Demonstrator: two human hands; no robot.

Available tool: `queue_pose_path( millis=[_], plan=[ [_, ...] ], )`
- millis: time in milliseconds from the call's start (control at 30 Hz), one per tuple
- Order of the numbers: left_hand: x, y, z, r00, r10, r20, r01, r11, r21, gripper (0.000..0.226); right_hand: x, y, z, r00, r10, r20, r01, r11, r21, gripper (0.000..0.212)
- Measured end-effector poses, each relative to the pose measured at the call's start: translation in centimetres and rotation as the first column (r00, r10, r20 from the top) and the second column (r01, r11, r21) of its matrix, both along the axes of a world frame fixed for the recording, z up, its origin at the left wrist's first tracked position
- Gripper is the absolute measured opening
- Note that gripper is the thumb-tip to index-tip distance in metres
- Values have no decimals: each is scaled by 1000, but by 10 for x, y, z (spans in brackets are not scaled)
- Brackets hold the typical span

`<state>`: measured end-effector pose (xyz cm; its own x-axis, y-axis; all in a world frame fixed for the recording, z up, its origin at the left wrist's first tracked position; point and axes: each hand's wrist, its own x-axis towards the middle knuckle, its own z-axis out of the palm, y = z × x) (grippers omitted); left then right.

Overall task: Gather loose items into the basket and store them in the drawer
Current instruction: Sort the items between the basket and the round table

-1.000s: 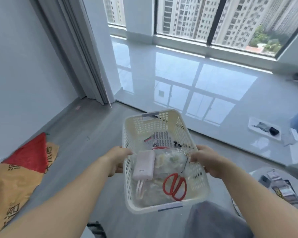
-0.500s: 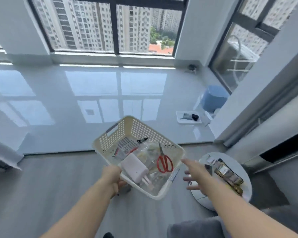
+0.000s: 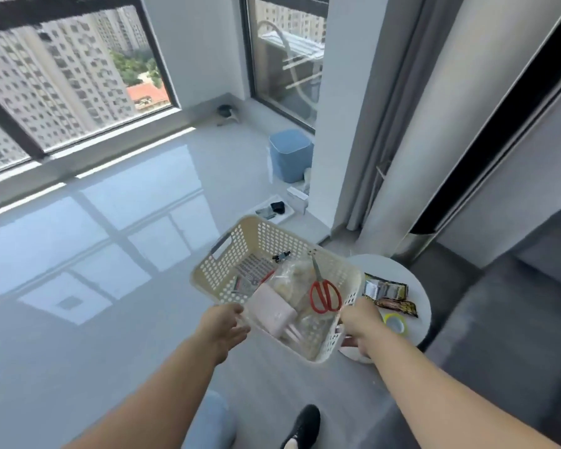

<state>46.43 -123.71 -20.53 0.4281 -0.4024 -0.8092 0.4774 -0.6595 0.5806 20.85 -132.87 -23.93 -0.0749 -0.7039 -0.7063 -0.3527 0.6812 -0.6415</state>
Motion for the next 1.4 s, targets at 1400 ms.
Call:
queue_pose_path(
  millis=[1400],
  plan=[
    [-40,-222,-841,-256,-967,-6,798,-215,564,49,-3,94,-847,779,-404,-479,623,577,528,42]
  ],
)
